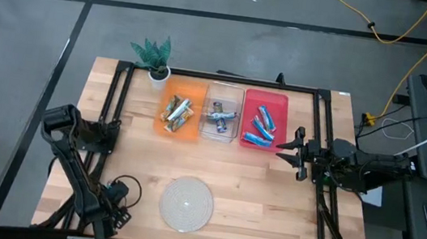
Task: Pick and place Granola Bars by type
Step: Put the red granola bar into the pink bin
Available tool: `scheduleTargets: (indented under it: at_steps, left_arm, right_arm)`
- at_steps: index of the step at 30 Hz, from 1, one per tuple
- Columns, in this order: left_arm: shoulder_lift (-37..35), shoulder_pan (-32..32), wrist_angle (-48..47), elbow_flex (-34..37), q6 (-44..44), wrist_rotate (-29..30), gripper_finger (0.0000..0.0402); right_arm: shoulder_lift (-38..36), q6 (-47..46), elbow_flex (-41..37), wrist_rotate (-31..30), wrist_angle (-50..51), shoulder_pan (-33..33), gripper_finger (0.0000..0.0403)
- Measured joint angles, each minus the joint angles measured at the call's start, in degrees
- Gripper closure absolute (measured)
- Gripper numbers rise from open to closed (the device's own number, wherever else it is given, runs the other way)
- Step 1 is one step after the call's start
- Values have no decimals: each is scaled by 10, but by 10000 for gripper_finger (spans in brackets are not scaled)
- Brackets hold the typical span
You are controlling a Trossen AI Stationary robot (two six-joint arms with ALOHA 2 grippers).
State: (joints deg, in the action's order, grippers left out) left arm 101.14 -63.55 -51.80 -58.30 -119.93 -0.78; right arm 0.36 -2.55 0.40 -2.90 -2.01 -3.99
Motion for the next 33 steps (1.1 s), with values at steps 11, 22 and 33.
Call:
scheduleTargets:
  at_steps: [11, 22, 33]
  left_arm:
    - [2, 0, 7, 0, -1, -7, 207]
    - [1, 0, 8, 0, 15, -9, 333]
    - [-2, 10, -24, -41, 52, -23, 337]
  right_arm:
    - [0, 0, 0, 0, 0, 0, 271]
    - [0, 0, 0, 0, 0, 0, 271]
    - [0, 0, 0, 0, 0, 0, 271]
